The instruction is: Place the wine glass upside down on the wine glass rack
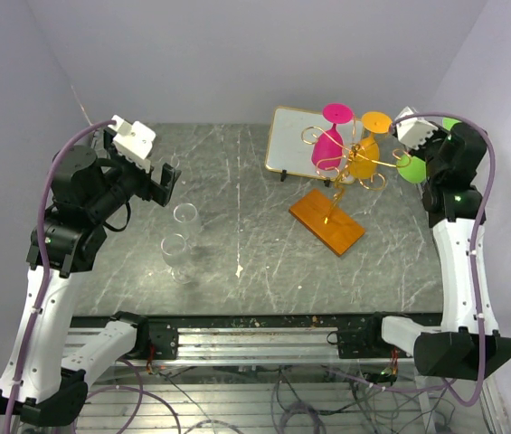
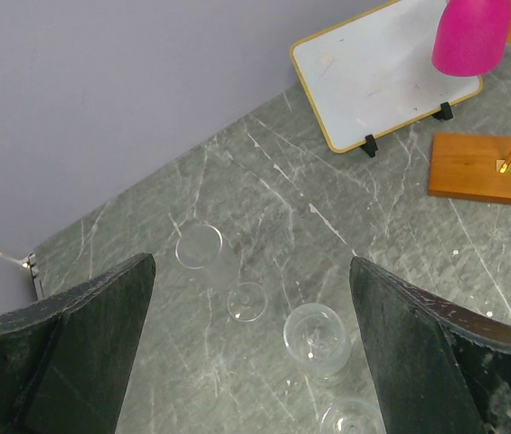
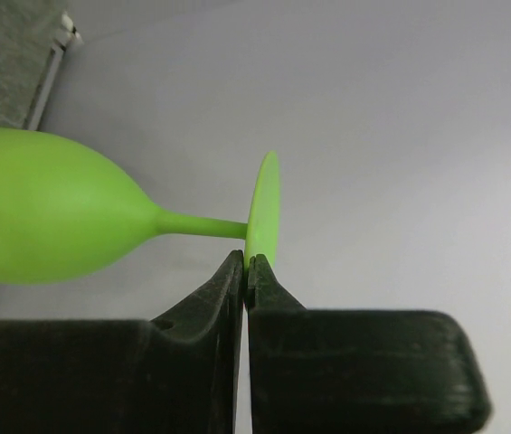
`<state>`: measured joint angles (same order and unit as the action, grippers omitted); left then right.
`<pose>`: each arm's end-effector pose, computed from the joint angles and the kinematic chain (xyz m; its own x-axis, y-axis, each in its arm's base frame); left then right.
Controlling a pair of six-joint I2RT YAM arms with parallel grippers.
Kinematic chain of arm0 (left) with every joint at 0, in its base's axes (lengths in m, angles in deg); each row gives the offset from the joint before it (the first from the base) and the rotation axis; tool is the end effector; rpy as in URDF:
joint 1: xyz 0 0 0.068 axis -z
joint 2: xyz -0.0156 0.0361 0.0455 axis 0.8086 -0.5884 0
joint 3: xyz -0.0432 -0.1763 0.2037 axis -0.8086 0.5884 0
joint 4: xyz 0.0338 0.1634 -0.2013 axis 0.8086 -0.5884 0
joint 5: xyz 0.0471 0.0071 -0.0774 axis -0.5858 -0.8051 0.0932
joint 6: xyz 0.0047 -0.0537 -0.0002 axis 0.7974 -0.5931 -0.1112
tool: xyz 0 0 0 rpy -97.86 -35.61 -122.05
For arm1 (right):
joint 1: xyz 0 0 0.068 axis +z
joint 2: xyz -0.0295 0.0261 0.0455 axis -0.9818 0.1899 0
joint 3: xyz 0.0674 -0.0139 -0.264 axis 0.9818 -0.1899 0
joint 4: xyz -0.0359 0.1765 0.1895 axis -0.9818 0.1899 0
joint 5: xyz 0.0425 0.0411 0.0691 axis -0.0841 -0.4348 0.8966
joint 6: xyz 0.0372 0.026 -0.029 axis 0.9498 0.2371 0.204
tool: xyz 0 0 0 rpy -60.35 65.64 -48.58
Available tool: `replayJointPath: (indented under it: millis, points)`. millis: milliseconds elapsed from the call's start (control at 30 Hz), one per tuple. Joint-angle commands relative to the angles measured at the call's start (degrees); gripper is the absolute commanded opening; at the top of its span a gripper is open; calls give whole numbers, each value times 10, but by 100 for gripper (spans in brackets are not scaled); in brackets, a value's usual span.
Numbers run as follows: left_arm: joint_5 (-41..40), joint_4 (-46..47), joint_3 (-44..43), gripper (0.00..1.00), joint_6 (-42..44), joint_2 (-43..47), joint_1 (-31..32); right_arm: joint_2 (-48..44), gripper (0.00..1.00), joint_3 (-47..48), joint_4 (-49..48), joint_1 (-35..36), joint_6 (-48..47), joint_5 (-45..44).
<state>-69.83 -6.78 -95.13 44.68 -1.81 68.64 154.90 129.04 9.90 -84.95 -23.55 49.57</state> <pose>0.1507 -0.0483 0.4693 -0.0276 0.2534 -0.9670 0.4954 0.8437 0.2070 0.2463 -0.0336 0.4330 -0.3583 -0.8757 -0.3238 -0.0360 0.3595 -0.9324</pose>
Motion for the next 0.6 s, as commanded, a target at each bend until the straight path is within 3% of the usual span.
replayJointPath:
  millis: [0, 567]
  points:
    - [16, 6, 4, 99, 6, 5, -7, 8, 0, 44, 65, -1, -32, 85]
    - [13, 4, 0, 99, 8, 5, -7, 51, 0, 125, 212, 4, -147, 239]
